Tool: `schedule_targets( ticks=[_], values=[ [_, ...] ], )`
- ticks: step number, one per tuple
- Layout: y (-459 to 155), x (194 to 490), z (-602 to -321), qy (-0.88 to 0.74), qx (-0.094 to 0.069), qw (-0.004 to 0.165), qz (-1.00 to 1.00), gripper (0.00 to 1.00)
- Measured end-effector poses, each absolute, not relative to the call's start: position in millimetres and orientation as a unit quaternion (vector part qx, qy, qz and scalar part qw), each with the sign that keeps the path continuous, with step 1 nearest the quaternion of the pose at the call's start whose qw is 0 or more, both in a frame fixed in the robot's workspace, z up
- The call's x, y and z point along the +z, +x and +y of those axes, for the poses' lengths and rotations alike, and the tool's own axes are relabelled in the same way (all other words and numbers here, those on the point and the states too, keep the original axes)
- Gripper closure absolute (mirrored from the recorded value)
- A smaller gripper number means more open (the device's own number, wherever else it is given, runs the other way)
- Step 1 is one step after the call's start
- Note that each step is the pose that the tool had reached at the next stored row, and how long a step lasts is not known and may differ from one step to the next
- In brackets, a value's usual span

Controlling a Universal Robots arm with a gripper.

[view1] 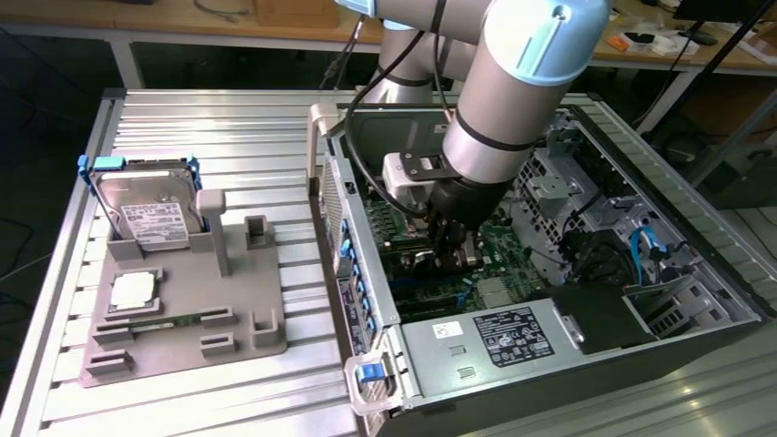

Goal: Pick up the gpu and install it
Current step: 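Insert the gpu into the slot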

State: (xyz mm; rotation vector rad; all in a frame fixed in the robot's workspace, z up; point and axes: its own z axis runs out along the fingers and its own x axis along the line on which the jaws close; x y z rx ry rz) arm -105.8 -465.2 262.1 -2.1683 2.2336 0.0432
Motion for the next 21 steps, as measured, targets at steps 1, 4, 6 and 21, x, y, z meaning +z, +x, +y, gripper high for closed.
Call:
schedule_targets(
  ticks=[1,4,6,21],
  values=[
    [-105.8,262.0,-465.2,-0.696,0.014,0.014,0.717,0.73],
    [-105.7,261.9,-465.7,-0.696,0.014,0.014,0.717,0.73],
    [-105.6,261.9,-465.7,-0.697,0.015,0.014,0.717,0.73],
    [-103.4,261.5,-465.3,-0.705,0.015,0.014,0.709,0.73]
  ],
)
